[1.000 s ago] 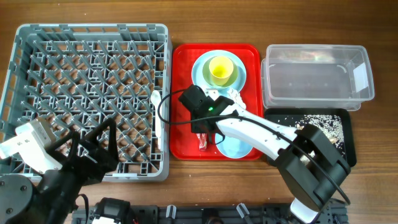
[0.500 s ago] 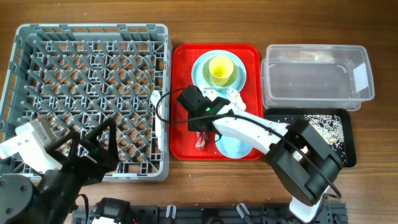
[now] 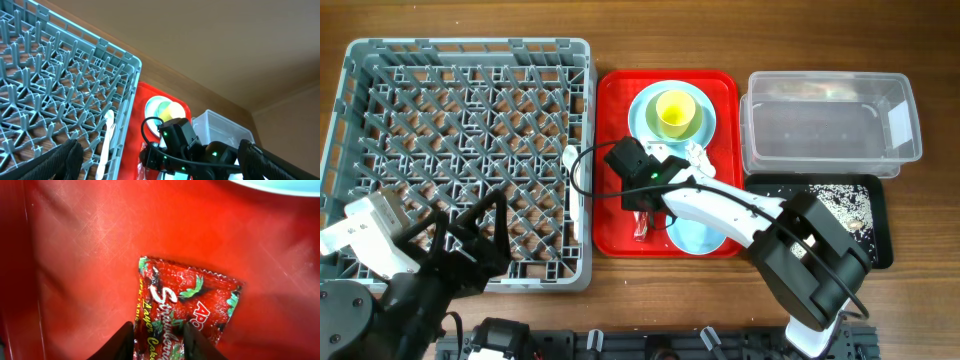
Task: Sort waste into correct bins and load items into the dishwasher rack
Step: 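Carry the wrapper with the right gripper and drop it into the clear bin, then move the right gripper back to the red tray and grasp the white tissue, then carry the tissue with the right gripper and drop it into the clear bin, then retract the right arm to rest and raise the left arm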
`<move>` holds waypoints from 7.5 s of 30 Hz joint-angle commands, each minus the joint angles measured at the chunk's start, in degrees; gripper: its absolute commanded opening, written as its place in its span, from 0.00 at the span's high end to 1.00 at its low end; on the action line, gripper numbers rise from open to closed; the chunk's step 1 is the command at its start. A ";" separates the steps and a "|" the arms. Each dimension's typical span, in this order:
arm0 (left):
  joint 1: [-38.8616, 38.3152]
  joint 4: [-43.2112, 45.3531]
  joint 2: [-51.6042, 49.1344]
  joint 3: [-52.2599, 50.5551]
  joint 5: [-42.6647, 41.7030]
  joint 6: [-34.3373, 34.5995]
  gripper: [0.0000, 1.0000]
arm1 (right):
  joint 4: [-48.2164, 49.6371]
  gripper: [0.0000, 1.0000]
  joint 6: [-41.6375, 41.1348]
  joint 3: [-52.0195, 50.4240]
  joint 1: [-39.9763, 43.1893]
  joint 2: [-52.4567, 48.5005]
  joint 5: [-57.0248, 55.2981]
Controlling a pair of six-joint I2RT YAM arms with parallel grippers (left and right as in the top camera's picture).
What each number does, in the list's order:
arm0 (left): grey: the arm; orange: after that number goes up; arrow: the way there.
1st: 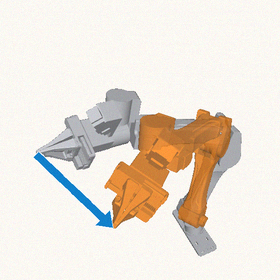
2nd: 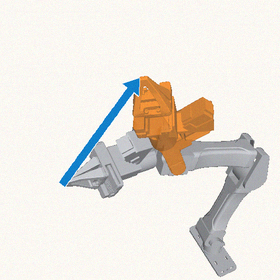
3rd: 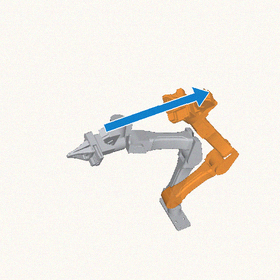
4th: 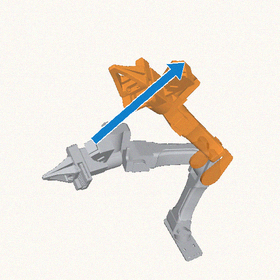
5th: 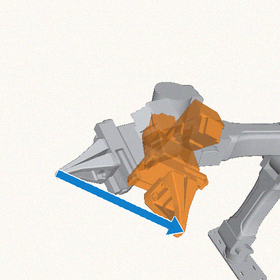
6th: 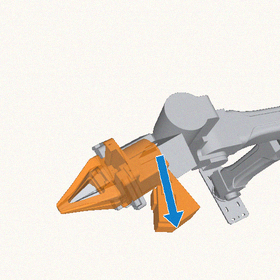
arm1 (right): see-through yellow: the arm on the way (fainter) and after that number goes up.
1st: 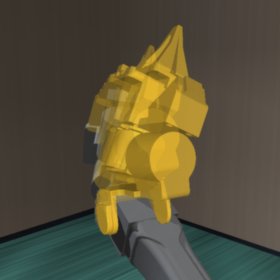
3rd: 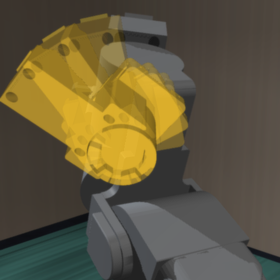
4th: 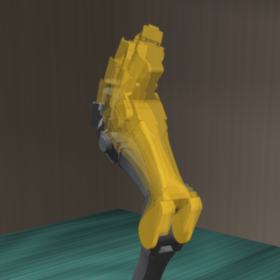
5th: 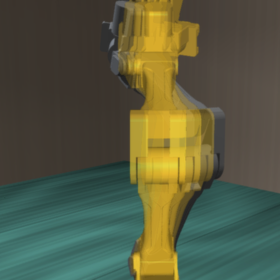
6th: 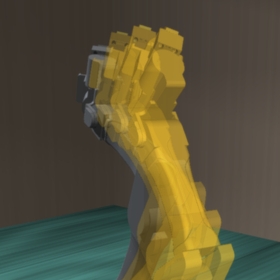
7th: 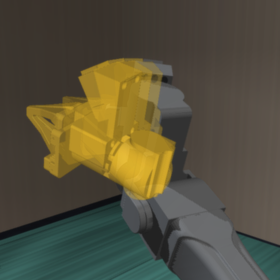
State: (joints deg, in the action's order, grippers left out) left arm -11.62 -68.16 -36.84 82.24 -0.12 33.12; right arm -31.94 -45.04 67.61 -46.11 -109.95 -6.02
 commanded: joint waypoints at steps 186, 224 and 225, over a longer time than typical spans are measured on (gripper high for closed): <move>0.33 0.15 -0.02 -0.04 -0.04 -0.50 0.00 | -15.78 0.00 26.99 6.12 54.38 33.11 4.09; 0.33 0.13 -0.02 -0.04 -0.04 -0.50 0.00 | -43.01 0.00 26.86 5.88 54.38 86.66 4.44; 0.33 0.13 -0.02 -0.04 -0.04 -0.50 0.00 | -43.39 0.00 26.86 5.88 54.38 86.66 4.44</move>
State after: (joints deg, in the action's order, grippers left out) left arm -11.62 -68.18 -36.84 82.19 -0.12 33.12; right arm -74.56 -18.55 73.58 8.14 -23.66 -2.35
